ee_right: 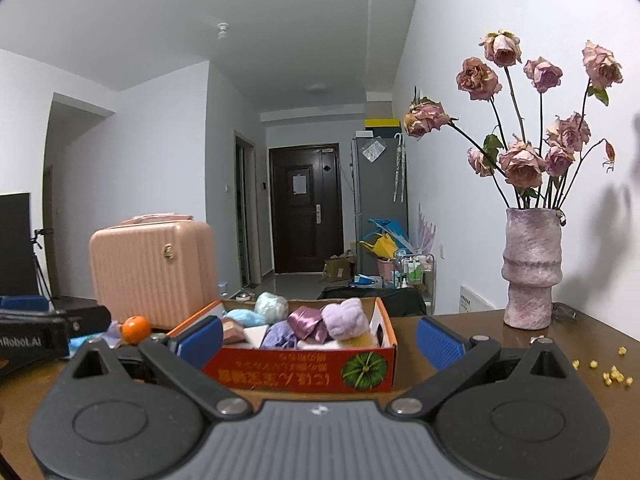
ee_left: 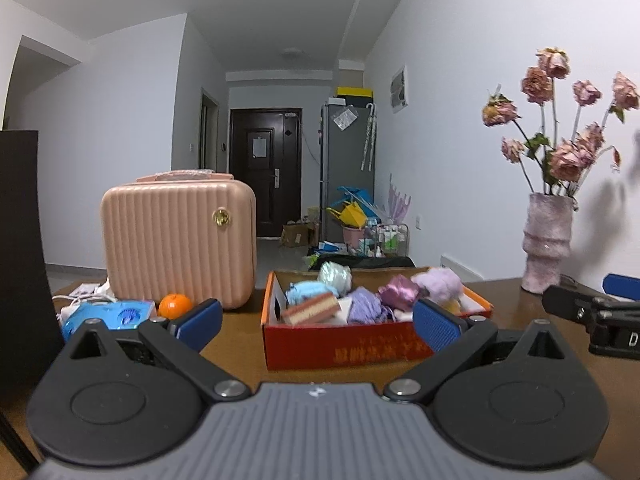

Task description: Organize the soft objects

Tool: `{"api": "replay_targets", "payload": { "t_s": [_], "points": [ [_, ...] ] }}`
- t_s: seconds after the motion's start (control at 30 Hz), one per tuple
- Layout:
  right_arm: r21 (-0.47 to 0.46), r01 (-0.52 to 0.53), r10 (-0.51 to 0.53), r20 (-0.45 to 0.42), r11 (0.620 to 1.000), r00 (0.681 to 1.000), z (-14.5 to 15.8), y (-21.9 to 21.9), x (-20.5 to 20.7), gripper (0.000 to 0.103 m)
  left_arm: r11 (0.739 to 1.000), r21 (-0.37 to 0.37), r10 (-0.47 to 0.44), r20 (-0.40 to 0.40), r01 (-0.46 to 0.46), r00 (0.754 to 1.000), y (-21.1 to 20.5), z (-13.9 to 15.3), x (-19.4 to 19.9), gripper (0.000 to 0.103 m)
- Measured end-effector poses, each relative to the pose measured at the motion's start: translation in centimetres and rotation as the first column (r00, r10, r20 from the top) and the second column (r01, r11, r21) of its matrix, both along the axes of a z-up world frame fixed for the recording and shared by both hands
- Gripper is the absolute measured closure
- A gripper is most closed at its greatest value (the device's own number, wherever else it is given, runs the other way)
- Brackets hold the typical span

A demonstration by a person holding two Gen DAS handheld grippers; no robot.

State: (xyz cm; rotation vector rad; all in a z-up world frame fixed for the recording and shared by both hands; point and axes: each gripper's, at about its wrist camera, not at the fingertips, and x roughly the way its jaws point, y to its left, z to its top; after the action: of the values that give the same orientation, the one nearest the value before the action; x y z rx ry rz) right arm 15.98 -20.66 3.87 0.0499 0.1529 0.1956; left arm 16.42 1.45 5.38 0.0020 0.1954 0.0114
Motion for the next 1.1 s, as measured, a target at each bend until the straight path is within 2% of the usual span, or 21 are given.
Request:
{"api": "replay_targets", "payload": {
  "t_s": [0.37,0.67,0.87,1.1],
  "points": [
    [-0.014,0.007,-0.008,-0.060,1.000,0.998,-2.1,-1.0,-8.0,0.000,1.000,-0.021,-0.023,-0.017,0.023,1.000,0.3,-2.0,-8.1,0.000],
    [-0.039,-0.002,-0.001,-0.059,0.999,0.998,-2.5,-1.1,-13.5,0.000,0.998,-0.006,-0.055,-0.038,0.055,0.998,0.1,-4.4,-13.4,0.000],
    [-0.089,-0.018,0.011,-0.076,0.996,0.997,-2.9,-0.5,-16.1,0.000,0.999,0.005,-0.041,-0.032,0.041,0.999,0.2,-5.2,-15.8,0.000],
    [-0.071,-0.009,0.003,-0.085,0.997,0.996,-2.9,-0.9,-17.6,0.000,0.999,-0.008,-0.045,-0.028,0.045,0.999,0.2,-4.9,-16.9,0.000]
  ]
}}
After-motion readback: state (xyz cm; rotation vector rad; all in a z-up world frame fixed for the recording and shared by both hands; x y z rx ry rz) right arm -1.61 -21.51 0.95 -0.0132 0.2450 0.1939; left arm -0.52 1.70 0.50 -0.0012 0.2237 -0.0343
